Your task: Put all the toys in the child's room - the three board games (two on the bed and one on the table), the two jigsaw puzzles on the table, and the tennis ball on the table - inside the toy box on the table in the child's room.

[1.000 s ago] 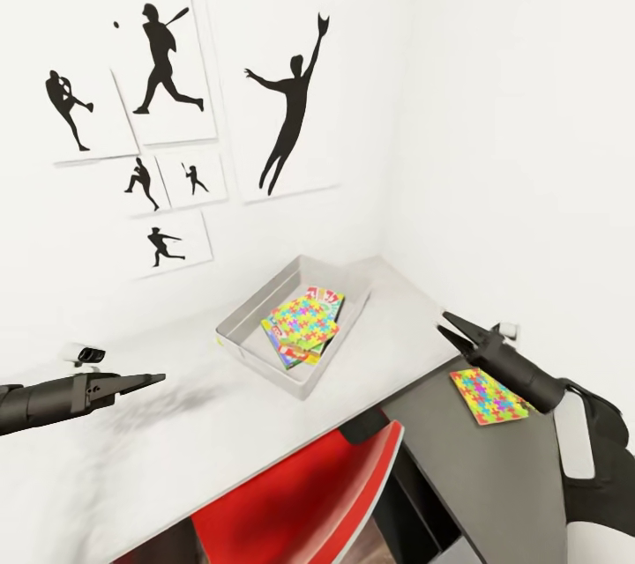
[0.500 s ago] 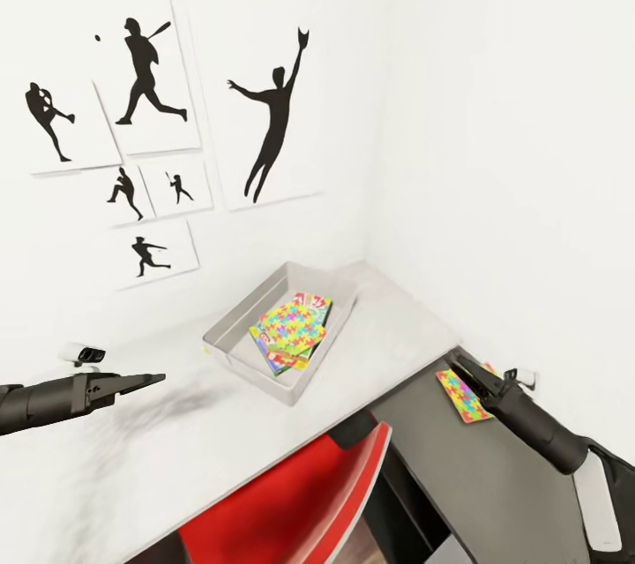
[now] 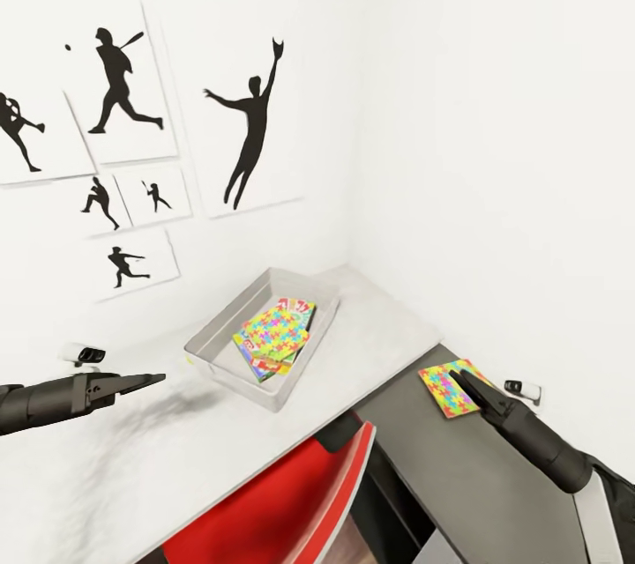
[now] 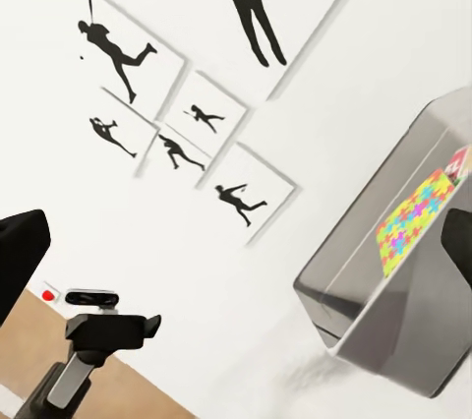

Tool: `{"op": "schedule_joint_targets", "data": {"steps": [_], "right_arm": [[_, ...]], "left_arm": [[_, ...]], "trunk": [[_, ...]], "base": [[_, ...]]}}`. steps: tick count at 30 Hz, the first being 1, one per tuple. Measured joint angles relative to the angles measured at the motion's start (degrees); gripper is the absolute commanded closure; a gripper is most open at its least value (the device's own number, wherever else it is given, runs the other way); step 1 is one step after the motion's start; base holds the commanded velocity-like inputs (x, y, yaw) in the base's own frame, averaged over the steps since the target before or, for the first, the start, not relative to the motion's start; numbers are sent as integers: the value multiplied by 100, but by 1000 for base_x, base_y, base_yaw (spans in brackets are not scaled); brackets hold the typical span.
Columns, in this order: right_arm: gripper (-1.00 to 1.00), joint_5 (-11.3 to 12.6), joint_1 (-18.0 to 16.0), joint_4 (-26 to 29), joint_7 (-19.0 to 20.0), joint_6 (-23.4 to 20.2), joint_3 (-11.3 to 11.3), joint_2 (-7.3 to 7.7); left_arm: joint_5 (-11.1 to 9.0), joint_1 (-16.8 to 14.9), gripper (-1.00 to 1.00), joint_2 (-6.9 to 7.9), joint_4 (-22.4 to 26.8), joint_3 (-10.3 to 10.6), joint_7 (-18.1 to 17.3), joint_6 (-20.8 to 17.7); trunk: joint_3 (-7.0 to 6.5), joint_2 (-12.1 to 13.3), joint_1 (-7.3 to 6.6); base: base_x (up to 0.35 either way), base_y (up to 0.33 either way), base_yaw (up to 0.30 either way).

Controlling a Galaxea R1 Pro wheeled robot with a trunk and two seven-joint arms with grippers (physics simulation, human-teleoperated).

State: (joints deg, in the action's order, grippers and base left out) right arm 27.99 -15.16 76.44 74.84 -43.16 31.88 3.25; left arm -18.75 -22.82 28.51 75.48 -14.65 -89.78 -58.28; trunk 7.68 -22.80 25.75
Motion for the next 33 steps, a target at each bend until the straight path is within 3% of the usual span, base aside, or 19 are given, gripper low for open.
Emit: {"op": "schedule_joint_targets", "data": {"steps": [9,21,33], "right_arm": [[-100,-35,7,-168,-45,350,-37,-12],[-100,-41,7,-199,-85,434,-19,-11],[-100,-30,4,-201,-120,437,-13,-8]], "left_arm": [[0,1,-100,2,0,0,0,0],[6,1,-100,6,0,-5,0,0],[16,-1,-100,4,0,-233,0,0]], "trunk": [[-12,0,0],[-13,0,0],[-44,0,0]], "base": [[0,0,-22],[0,0,-2],[0,0,-85]]}}
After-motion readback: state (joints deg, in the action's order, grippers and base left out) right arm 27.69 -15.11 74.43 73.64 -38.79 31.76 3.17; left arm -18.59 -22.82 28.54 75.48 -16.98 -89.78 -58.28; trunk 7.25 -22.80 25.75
